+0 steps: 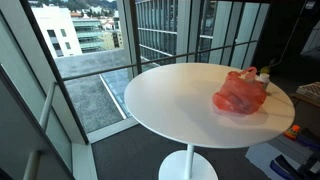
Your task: Take a bottle out of the carrier bag
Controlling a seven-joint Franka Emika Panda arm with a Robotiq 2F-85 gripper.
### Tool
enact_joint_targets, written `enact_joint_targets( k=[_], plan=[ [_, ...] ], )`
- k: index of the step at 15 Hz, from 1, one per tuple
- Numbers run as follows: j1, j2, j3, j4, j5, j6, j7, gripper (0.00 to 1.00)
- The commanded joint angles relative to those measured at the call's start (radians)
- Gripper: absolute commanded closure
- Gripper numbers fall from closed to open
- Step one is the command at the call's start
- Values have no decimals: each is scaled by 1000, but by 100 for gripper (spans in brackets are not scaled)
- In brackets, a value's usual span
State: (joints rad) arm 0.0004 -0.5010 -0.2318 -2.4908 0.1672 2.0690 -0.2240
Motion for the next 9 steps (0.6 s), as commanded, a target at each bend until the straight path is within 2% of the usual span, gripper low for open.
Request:
enact_joint_targets(
  k=[1, 4, 9],
  plan=[
    [-23, 3, 20, 4, 11, -4, -9, 0],
    [-23, 3, 20, 4, 11, -4, -9, 0],
    [0, 62, 46, 35, 12, 64, -24, 0]
  ],
)
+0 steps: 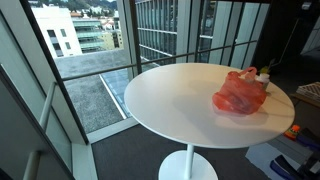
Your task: Take a bottle out of the carrier bag
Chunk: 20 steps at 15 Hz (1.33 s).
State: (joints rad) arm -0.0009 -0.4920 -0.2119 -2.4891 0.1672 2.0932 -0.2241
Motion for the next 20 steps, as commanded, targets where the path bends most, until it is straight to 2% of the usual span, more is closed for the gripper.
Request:
enact_joint_targets(
  k=[1, 9, 14, 15, 16, 20],
  plan=[
    [5, 70, 33, 38, 9, 65, -24, 0],
    [8, 240, 50, 65, -34, 231, -145, 0],
    [-12, 334, 56, 115, -83, 204, -201, 0],
    [-17, 334, 61, 123, -95, 204, -189, 0],
    [-14, 313, 65, 79, -66, 226, -175, 0],
    [-18, 331, 67, 103, -78, 225, -175, 0]
  ],
)
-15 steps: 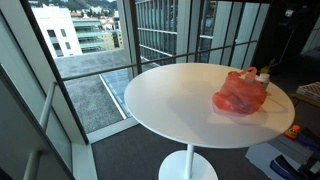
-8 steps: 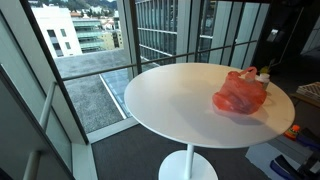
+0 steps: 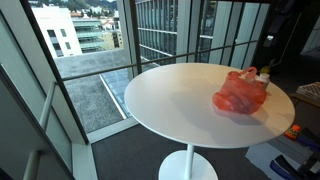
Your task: Take a bottle out of the carrier bag
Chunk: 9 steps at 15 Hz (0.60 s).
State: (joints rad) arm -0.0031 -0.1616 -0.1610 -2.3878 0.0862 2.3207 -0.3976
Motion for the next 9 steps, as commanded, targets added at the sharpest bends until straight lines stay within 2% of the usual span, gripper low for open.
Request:
enact_joint_targets(
  k=[1, 9],
  plan=[
    [-12, 0, 16, -7, 1, 20, -27, 0],
    [-7, 131, 21, 2, 30, 136, -259, 0]
  ],
)
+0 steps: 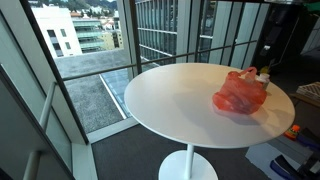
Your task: Take a bottle out of the carrier bag
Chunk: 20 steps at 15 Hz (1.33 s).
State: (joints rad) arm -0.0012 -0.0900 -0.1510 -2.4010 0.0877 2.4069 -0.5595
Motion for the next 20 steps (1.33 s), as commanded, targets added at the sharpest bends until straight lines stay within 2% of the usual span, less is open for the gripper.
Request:
enact_joint_targets(
  k=[1, 7, 20],
  plan=[
    [-11, 80, 15, 18, 40, 61, -127, 0],
    [-33, 189, 70, 16, 118, 160, -259, 0],
    [-114, 294, 145, 27, 110, 216, -302, 0]
  ],
)
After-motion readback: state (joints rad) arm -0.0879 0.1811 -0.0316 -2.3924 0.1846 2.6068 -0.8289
